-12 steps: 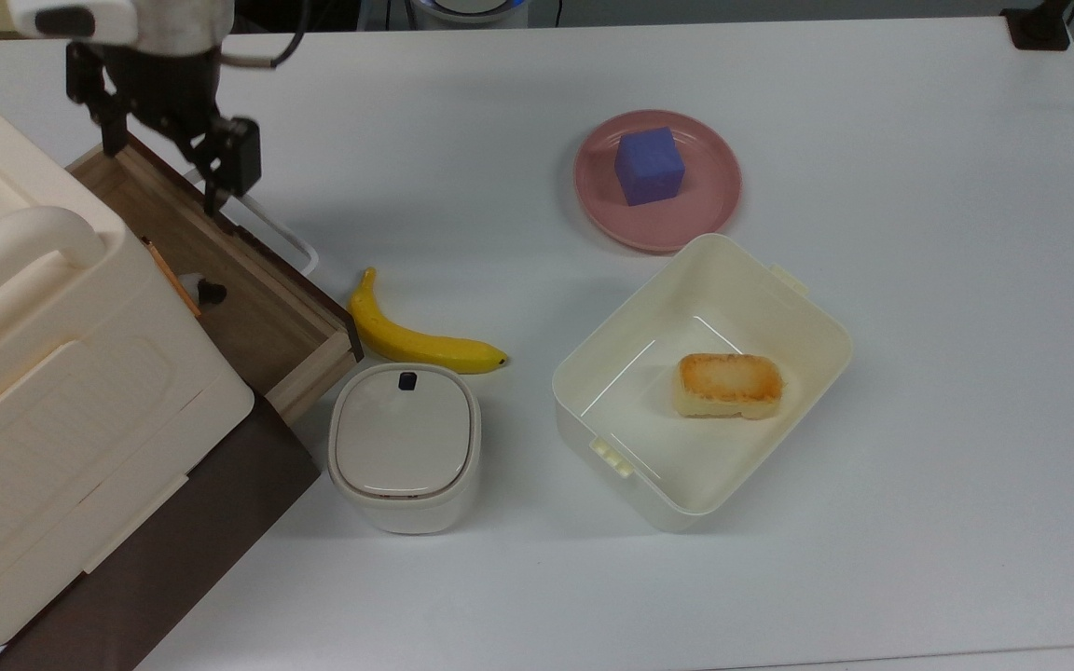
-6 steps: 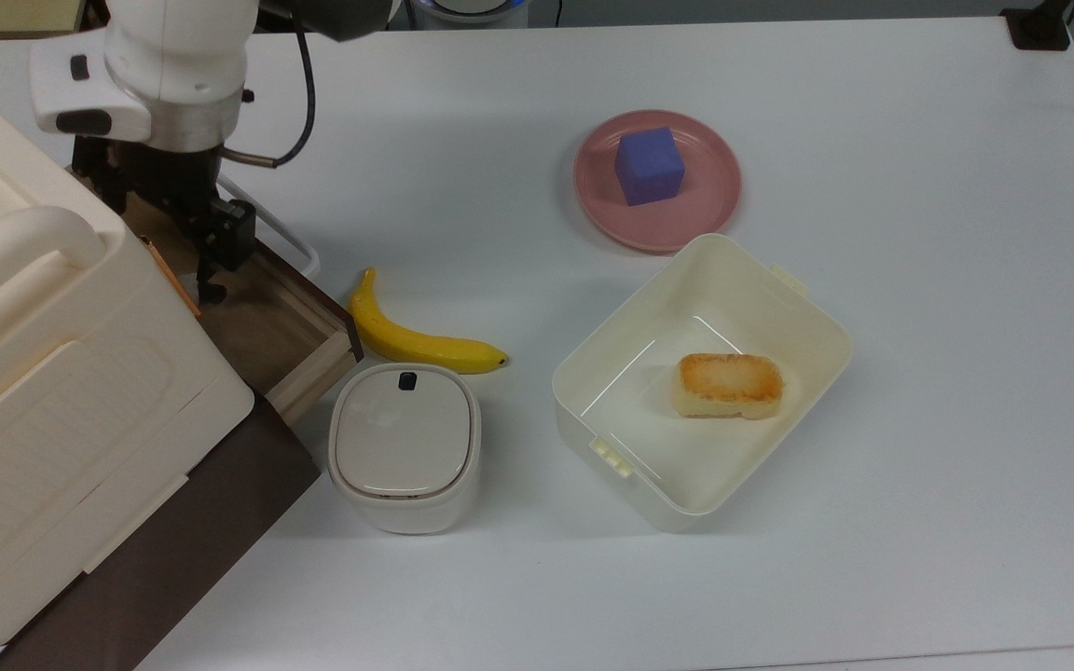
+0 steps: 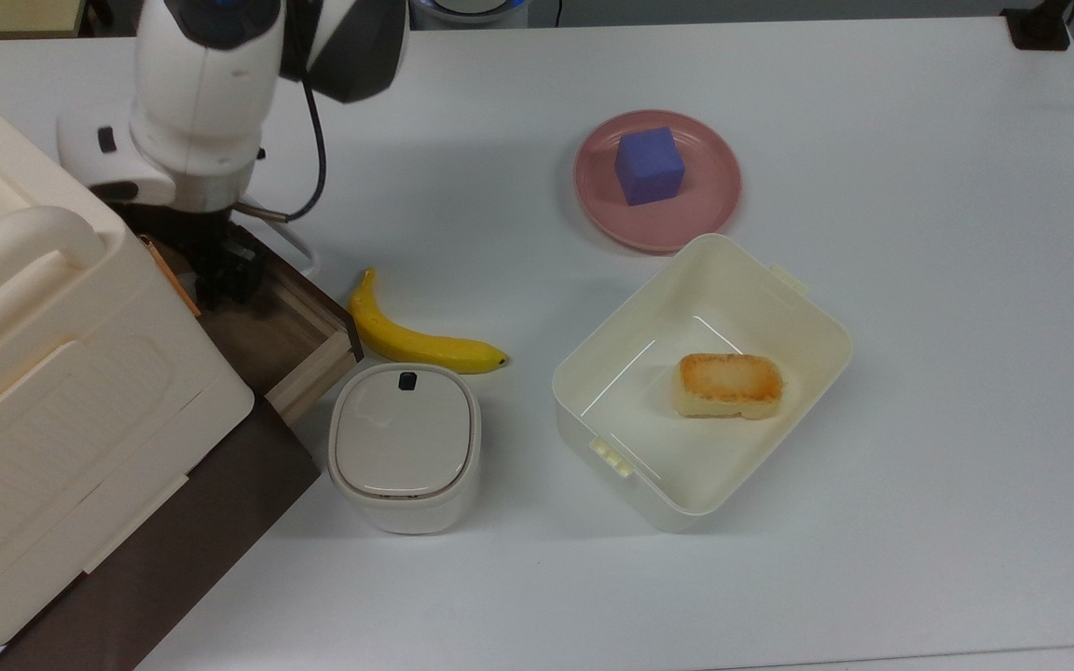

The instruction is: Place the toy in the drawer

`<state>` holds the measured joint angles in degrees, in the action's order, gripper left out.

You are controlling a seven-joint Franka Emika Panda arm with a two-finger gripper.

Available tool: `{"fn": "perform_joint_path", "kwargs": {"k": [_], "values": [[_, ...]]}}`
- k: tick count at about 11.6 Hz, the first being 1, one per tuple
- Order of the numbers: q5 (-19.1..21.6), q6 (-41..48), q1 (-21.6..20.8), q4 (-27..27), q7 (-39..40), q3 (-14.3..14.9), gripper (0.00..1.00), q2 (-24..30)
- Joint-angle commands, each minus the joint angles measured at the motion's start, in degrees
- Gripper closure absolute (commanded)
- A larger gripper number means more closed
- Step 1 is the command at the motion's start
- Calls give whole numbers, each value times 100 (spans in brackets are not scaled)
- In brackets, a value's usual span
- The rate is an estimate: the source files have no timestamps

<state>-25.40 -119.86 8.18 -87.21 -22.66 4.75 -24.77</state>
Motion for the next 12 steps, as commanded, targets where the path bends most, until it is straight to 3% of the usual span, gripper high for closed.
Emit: {"fn": "perform_joint_path", "kwargs": {"k": [1,2,5,6,8,12], "values": [[-220,-169,-18,-77,-63,-27,4,-107],[-220,-169,-27,-77,-29,-27,18,-116],[-185,-169,-18,-77,25,-36,80,-116],[-133,-169,-18,-69,16,-36,90,-98],[-10,-169,-18,-25,16,-44,98,-46],[175,-151,-18,11,25,-44,98,226]]}}
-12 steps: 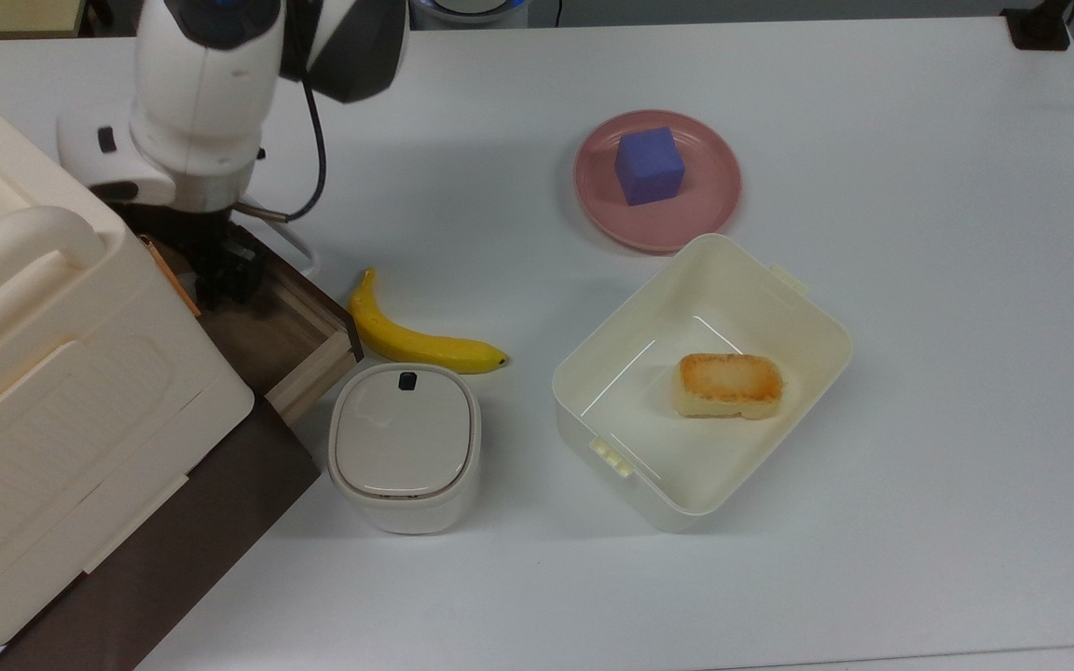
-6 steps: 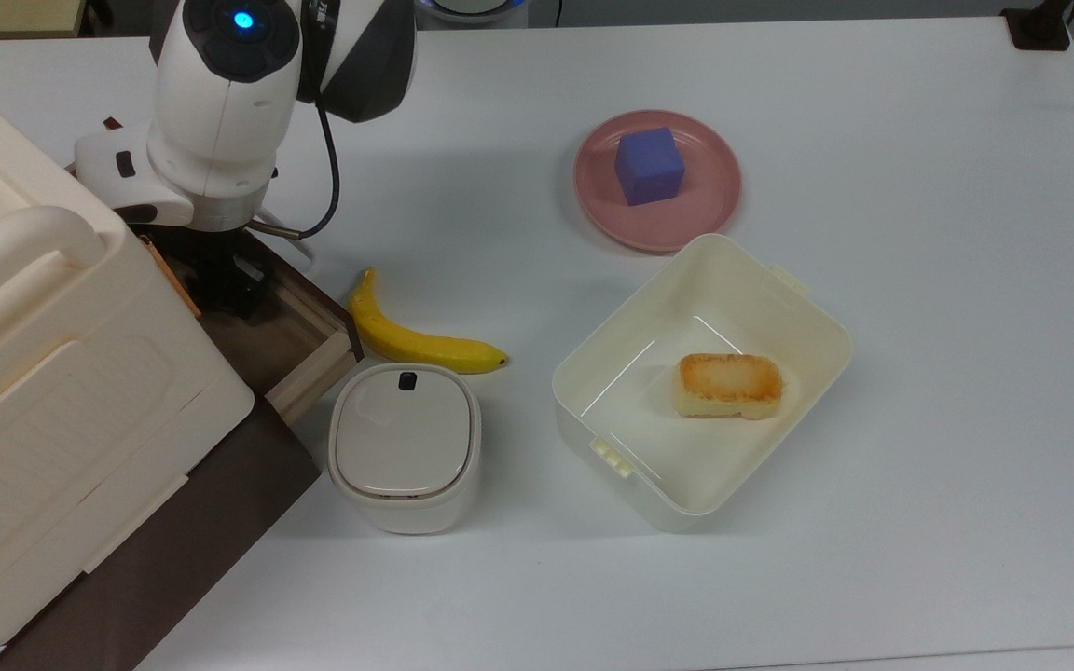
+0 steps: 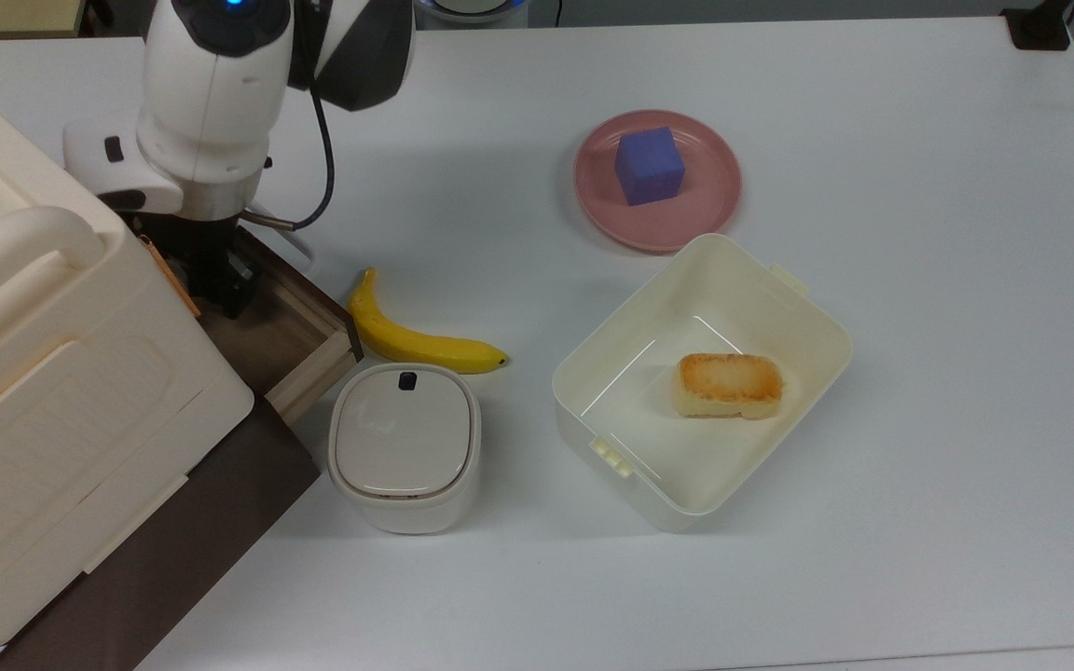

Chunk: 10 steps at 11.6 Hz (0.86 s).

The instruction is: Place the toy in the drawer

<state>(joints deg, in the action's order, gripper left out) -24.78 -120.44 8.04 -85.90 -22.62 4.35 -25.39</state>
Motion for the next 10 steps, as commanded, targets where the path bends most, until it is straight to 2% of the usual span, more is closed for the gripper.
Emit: {"fn": "perform_joint_path", "kwargs": {"k": [1,2,3,4,5,9,10], "values": [[200,-85,-13,-120,29,-5,98,324],[210,-85,-22,-129,64,-13,97,333],[201,-68,-22,-129,178,-13,82,333],[201,-50,-22,-120,240,-13,35,333],[193,-33,-39,-120,206,-13,0,333],[201,2,-57,-137,196,-13,0,456],[219,255,-57,-129,196,-13,0,526]]}}
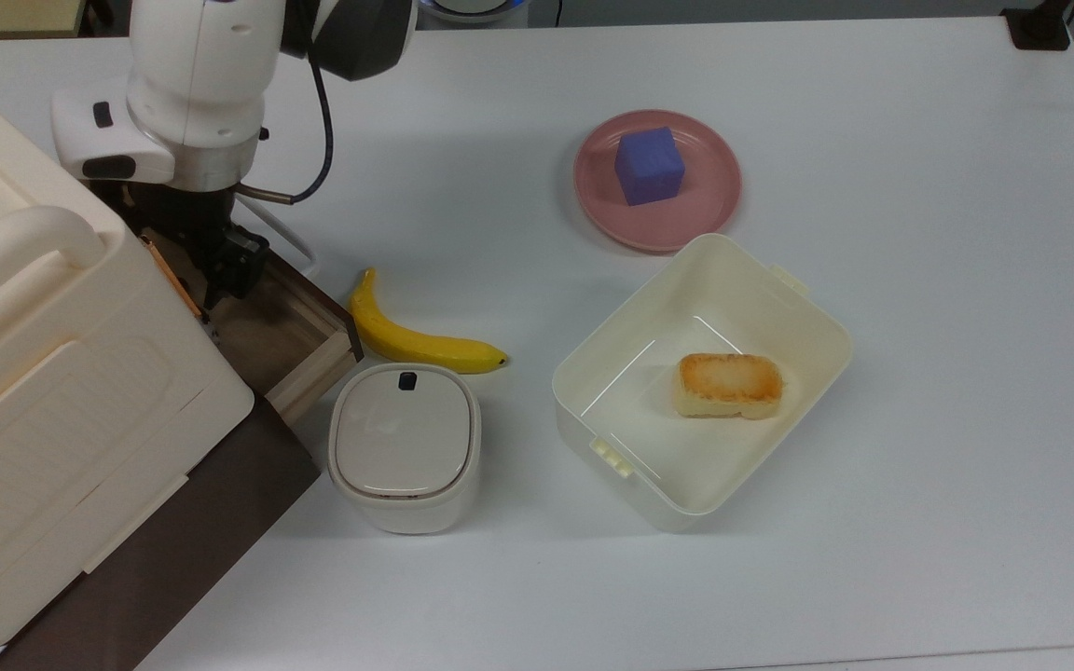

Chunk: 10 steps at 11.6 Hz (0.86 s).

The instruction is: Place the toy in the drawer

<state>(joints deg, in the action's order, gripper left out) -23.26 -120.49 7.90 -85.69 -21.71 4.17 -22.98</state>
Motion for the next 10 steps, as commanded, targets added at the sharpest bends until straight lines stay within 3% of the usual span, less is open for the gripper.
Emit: {"fn": "perform_joint_path", "kwargs": {"k": [1,7,10], "values": [[85,471,-52,-150,106,-22,0,407],[1094,2159,-70,-159,132,-408,0,1566],[1394,2792,-201,-159,193,-488,0,2024]]}}
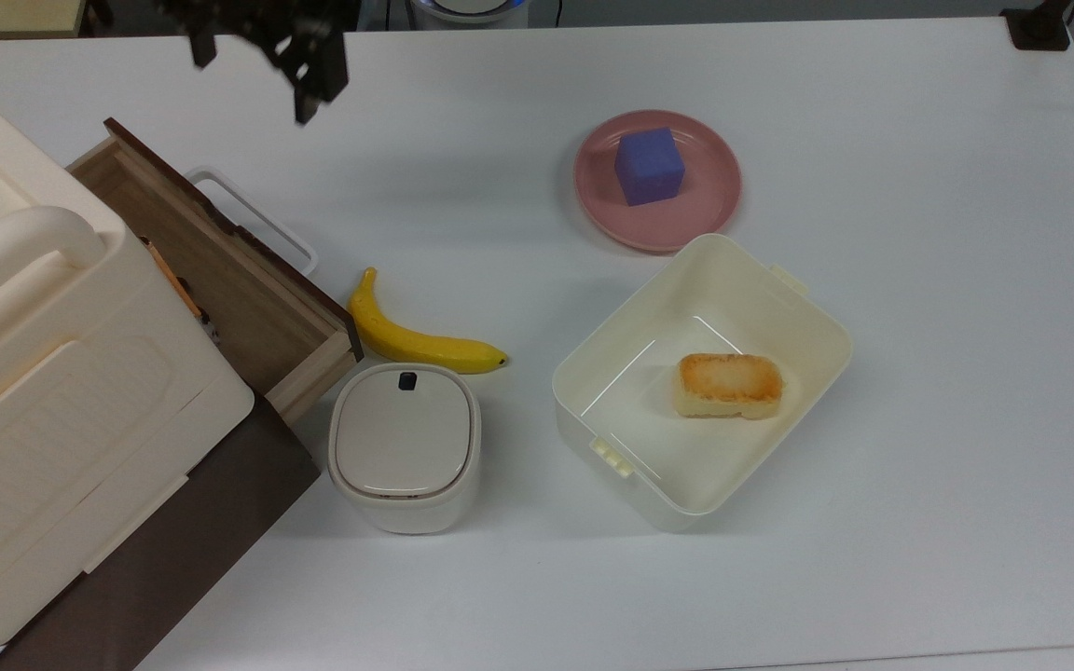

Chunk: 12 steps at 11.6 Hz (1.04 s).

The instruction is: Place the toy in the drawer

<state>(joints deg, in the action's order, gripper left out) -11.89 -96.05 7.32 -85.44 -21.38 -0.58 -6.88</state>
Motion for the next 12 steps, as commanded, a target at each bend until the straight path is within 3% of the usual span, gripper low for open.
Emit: {"fn": "perform_joint_path", "kwargs": {"k": [1,4,8,12], "values": [[327,480,-195,-201,204,-13,0,529],[547,728,-239,-228,993,5,0,810],[662,684,-537,-395,1092,84,0,1022],[662,710,-556,-395,1109,128,0,1066]]}}
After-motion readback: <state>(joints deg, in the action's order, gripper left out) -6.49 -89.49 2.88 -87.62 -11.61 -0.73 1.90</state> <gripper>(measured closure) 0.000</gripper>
